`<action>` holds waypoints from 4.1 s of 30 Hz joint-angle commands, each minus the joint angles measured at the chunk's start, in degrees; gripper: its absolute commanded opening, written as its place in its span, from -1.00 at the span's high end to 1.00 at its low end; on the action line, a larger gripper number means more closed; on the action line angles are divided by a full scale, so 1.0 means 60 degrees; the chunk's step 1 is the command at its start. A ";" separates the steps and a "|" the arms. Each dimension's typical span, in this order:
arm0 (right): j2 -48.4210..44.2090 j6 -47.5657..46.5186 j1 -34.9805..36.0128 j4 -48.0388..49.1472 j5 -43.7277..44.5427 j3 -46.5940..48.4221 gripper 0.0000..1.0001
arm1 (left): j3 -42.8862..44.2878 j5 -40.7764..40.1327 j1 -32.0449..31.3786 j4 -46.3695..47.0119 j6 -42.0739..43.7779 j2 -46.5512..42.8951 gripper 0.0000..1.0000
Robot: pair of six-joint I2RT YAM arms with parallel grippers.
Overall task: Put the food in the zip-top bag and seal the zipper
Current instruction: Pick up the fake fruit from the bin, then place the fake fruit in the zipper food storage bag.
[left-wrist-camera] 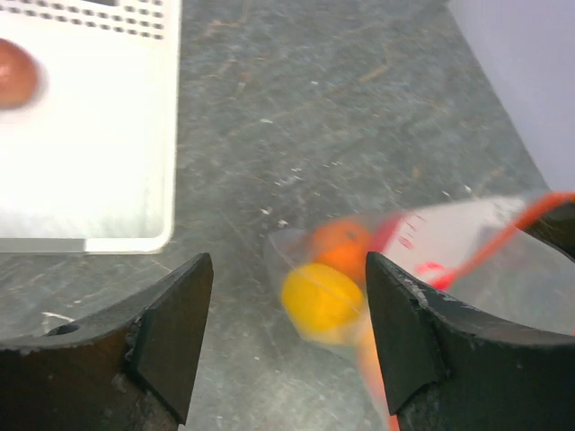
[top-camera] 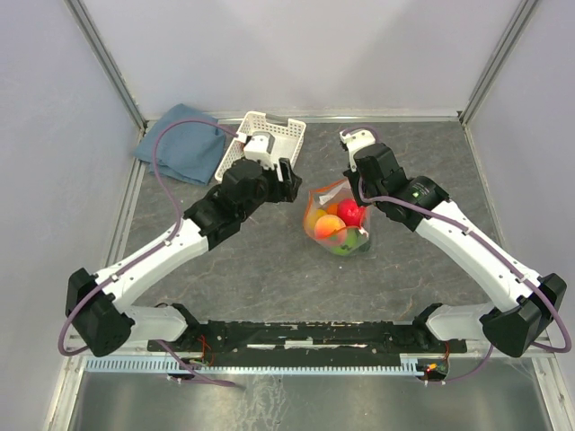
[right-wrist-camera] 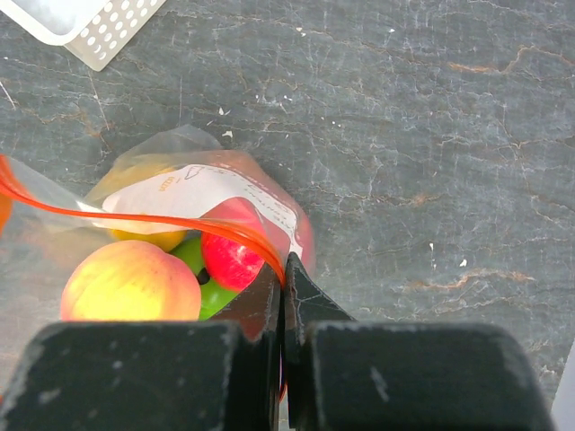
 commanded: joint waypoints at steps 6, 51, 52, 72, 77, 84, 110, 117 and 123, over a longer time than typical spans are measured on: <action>-0.0116 0.0040 -0.0042 0.0533 0.0108 0.0100 0.97 | 0.0734 -0.0212 0.2013 -0.0129 0.0336 0.1319 -0.67; 0.0245 -0.0155 -0.0042 0.0687 -0.0768 0.0116 0.97 | 0.9885 0.0680 0.4496 -0.2520 0.9370 1.1637 -0.62; 0.0239 -0.0144 -0.0041 0.0674 -0.0781 0.0130 0.97 | 0.9895 0.0723 0.4496 -0.2478 0.9311 1.1656 -0.62; 0.0242 -0.0123 -0.0040 0.0560 -0.0733 0.0190 0.97 | 1.0000 0.1770 0.4629 -0.2108 0.7419 1.1837 0.10; 0.0127 -0.0105 -0.0033 0.0583 -0.0651 0.0190 0.97 | 0.8831 0.2620 0.4628 -0.1801 0.6848 1.0562 0.30; 0.0160 -0.0122 -0.0033 0.0580 -0.0522 0.0251 0.97 | 0.6249 0.3513 0.4550 -0.0438 0.5676 0.8099 0.34; 0.0070 0.0505 -0.0031 0.0800 -0.0982 -0.0111 0.97 | -0.1788 0.4596 0.3011 0.3922 0.0291 -0.0489 0.25; 0.0153 0.0631 -0.0029 0.0796 -0.1238 -0.0074 0.97 | -0.2732 0.4280 0.1248 0.4936 0.0070 -0.1429 0.24; 0.0033 0.0724 -0.0023 0.0678 -0.1426 -0.0051 0.97 | -0.2837 0.3906 -0.0051 0.5473 0.0625 -0.1300 0.23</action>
